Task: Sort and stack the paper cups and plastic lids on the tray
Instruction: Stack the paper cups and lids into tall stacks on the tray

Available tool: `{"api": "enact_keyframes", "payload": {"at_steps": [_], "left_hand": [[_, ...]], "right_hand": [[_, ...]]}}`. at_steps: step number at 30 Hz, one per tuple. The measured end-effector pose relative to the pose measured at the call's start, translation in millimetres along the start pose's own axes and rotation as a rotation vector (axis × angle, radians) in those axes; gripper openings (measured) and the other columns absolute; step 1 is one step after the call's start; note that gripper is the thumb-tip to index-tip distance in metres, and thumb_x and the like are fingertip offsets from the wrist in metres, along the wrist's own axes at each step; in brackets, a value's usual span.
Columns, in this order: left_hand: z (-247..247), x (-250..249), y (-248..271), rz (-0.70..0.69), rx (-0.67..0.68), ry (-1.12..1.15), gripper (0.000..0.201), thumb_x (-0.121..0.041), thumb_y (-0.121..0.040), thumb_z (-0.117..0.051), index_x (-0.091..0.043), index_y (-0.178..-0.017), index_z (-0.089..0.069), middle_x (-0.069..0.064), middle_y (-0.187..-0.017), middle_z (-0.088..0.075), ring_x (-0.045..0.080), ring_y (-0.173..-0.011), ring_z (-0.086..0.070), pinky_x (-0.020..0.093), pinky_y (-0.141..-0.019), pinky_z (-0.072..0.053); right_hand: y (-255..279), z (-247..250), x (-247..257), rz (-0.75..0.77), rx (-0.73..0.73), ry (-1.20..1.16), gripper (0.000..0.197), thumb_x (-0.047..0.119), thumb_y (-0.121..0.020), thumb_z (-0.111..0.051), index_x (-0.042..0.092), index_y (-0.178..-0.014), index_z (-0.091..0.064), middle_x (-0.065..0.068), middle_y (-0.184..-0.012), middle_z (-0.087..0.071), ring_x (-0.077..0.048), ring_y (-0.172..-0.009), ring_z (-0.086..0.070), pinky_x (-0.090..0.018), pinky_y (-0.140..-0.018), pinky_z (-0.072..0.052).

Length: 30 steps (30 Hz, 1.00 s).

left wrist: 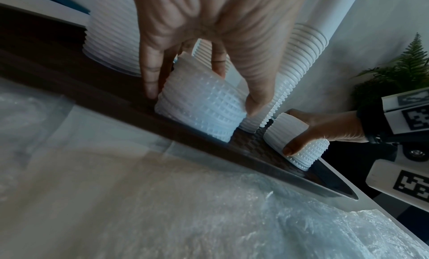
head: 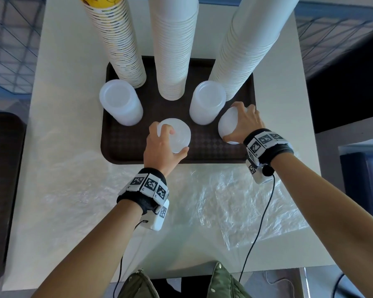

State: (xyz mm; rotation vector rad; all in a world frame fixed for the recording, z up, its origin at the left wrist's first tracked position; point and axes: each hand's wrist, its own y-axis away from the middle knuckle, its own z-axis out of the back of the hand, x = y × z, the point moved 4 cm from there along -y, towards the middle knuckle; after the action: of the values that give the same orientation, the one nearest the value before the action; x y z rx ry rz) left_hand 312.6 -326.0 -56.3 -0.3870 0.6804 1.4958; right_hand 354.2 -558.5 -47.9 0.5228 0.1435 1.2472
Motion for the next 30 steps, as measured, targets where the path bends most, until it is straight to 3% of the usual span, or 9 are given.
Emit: {"api": "enact_keyframes", "payload": {"at_steps": [6,13,15,17,21,24,30], "left_hand": [[1.0,-2.3,-0.4,-0.005,-0.003,-0.004,0.054,-0.032,-0.068,-0.078,-0.009,-0.107,-0.049,0.012,-0.128,-0.038,0.033,-0.105,-0.052,0.034,-0.065,-0.048],[1.3,-11.8,2.1,-0.002,0.018,0.044,0.068,-0.03,-0.064,-0.082,-0.006,-0.113,-0.042,0.009,-0.121,-0.042,0.028,-0.104,-0.054,0.034,-0.07,-0.046],[1.2,-15.7,2.9,-0.021,0.045,0.084,0.08,-0.032,-0.061,-0.084,-0.005,-0.121,-0.039,0.009,-0.127,-0.04,0.027,-0.113,-0.05,0.036,-0.079,-0.047],[3.1,-19.3,3.1,-0.029,0.049,0.14,0.088,-0.035,-0.062,-0.083,-0.008,-0.13,-0.034,0.009,-0.135,-0.036,0.026,-0.12,-0.045,0.04,-0.087,-0.046],[4.9,-19.9,2.5,0.092,0.043,0.192,0.073,-0.036,-0.085,-0.062,-0.015,-0.143,-0.022,0.008,-0.146,-0.028,0.023,-0.128,-0.04,0.034,-0.095,-0.037],[-0.3,-21.0,1.2,0.115,0.091,0.141,0.069,-0.031,-0.09,-0.056,-0.015,-0.145,-0.02,0.009,-0.149,-0.027,0.027,-0.129,-0.04,0.037,-0.099,-0.037],[-15.7,-36.0,-2.6,0.102,0.146,0.141,0.07,-0.031,-0.087,-0.06,-0.017,-0.144,-0.022,0.009,-0.147,-0.031,0.027,-0.127,-0.041,0.038,-0.098,-0.037]], "right_hand": [[8.6,-4.3,6.5,0.043,-0.034,0.045,0.095,0.035,-0.058,-0.081,0.025,-0.136,-0.029,-0.015,-0.128,-0.033,-0.035,-0.119,-0.04,-0.045,-0.091,-0.042],[26.7,13.6,2.4,0.133,-0.088,0.038,0.119,0.053,-0.052,-0.083,0.026,-0.146,-0.015,-0.015,-0.148,-0.019,-0.033,-0.137,-0.021,-0.051,-0.106,-0.031],[38.6,21.7,-5.0,0.191,-0.191,0.005,0.112,0.054,-0.053,-0.081,0.023,-0.145,-0.024,-0.016,-0.146,-0.026,-0.033,-0.136,-0.025,-0.049,-0.106,-0.03],[49.9,24.9,-13.3,0.258,-0.29,-0.026,0.09,0.046,-0.06,-0.079,0.019,-0.138,-0.04,-0.018,-0.14,-0.037,-0.035,-0.13,-0.035,-0.05,-0.1,-0.035],[60.9,11.4,-19.9,0.376,-0.31,0.08,0.051,0.027,-0.071,-0.077,0.015,-0.118,-0.061,-0.021,-0.128,-0.052,-0.041,-0.111,-0.053,-0.051,-0.086,-0.045],[57.1,4.6,-21.3,0.395,-0.279,0.102,0.043,0.016,-0.072,-0.076,0.015,-0.114,-0.065,-0.02,-0.124,-0.056,-0.041,-0.105,-0.057,-0.051,-0.083,-0.046],[36.3,13.8,-24.9,0.412,-0.224,0.113,0.04,0.009,-0.079,-0.069,0.017,-0.117,-0.064,-0.017,-0.127,-0.056,-0.039,-0.109,-0.056,-0.051,-0.088,-0.044]]}}
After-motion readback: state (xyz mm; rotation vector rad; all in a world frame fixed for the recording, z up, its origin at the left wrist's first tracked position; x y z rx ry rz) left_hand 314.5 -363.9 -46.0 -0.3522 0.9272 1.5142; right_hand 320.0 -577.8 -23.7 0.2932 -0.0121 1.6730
